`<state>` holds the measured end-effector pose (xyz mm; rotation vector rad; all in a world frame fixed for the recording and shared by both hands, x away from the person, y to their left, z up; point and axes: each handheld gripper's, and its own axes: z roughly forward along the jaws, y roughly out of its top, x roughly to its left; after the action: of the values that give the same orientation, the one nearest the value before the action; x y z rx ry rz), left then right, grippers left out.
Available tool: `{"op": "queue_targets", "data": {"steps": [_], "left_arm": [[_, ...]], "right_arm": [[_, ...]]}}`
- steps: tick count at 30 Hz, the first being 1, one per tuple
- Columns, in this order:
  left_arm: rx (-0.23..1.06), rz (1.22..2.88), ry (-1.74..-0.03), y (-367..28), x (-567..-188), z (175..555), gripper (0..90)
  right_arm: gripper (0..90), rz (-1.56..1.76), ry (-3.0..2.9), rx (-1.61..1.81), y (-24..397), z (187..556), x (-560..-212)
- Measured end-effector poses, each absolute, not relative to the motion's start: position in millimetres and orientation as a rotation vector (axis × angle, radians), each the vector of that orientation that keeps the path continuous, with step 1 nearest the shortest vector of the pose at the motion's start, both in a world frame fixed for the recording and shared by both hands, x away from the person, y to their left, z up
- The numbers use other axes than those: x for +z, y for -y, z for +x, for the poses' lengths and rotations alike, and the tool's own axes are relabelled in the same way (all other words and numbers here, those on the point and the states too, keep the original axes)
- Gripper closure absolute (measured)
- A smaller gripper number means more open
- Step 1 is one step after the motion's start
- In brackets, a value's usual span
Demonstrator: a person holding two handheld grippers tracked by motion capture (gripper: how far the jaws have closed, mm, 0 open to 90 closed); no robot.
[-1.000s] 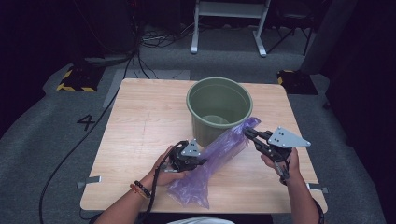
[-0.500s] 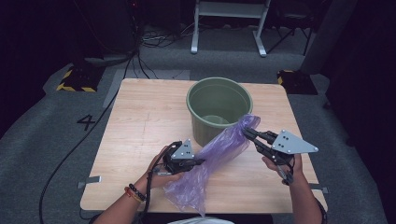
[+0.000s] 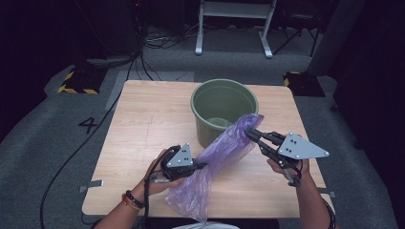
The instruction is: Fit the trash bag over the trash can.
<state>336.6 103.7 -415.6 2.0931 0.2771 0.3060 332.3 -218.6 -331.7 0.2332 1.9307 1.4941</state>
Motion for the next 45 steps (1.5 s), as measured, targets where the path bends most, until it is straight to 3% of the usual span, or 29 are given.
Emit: {"op": "queue_targets", "data": {"steps": [20,45], "left_arm": [[0.359,2.025,-0.354,-117,-402,352,87.4],[0.413,1.976,-0.372,-115,-383,370,86.4]], "right_arm": [[87.2,0.405,-2.021,1.492,207,410,-331],[83.8,0.558,-2.149,1.325,185,458,-335]]}}
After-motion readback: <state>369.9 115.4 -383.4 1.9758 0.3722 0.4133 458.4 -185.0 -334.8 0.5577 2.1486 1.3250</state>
